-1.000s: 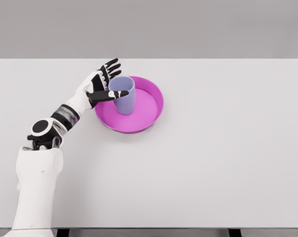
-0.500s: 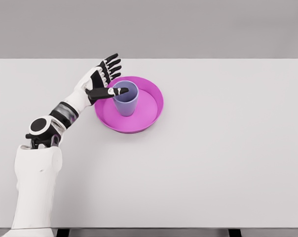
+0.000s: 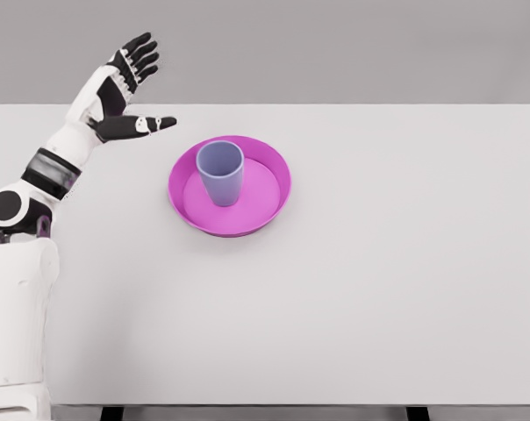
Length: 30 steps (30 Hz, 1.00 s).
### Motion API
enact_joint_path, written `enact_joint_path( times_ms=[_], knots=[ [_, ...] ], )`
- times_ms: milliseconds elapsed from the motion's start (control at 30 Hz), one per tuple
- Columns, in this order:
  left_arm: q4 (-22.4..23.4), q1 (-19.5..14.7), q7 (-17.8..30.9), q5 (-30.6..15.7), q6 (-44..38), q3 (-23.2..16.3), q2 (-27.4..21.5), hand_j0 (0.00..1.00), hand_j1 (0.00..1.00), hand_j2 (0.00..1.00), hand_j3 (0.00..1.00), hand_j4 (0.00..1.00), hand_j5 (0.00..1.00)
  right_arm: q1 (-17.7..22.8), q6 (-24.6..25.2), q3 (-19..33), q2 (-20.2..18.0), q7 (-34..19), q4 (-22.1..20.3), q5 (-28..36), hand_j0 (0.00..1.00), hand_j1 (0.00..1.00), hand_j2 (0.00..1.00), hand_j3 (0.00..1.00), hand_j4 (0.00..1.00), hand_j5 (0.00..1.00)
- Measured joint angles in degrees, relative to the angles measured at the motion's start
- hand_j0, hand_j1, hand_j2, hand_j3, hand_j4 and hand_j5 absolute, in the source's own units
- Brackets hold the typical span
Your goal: Flip the cup with left arm and place it on the plate
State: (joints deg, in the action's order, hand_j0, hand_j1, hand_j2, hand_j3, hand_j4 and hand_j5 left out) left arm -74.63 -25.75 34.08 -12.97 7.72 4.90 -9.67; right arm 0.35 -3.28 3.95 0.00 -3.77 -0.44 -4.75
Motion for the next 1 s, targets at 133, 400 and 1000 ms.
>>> enact_joint_path(
  times_ms=[133,400,1000],
  knots=[
    [1.6,2.1,0.7,-6.2,10.2,0.0,-6.9,1.00,1.00,1.00,1.00,1.00,1.00,0.0,0.0,0.0,0.0,0.0,0.0,0.0,1.00,1.00,1.00,1.00,1.00,1.00],
    [0.9,7.3,0.9,-5.3,25.3,-4.0,-10.7,1.00,1.00,1.00,1.00,1.00,1.00,0.0,0.0,0.0,0.0,0.0,0.0,0.0,1.00,1.00,1.00,1.00,1.00,1.00],
    [10.8,5.6,0.9,4.0,27.4,-11.1,-22.4,1.00,1.00,1.00,1.00,1.00,1.00,-0.1,0.0,0.0,0.0,0.0,0.0,0.0,1.00,1.00,1.00,1.00,1.00,1.00]
  ],
)
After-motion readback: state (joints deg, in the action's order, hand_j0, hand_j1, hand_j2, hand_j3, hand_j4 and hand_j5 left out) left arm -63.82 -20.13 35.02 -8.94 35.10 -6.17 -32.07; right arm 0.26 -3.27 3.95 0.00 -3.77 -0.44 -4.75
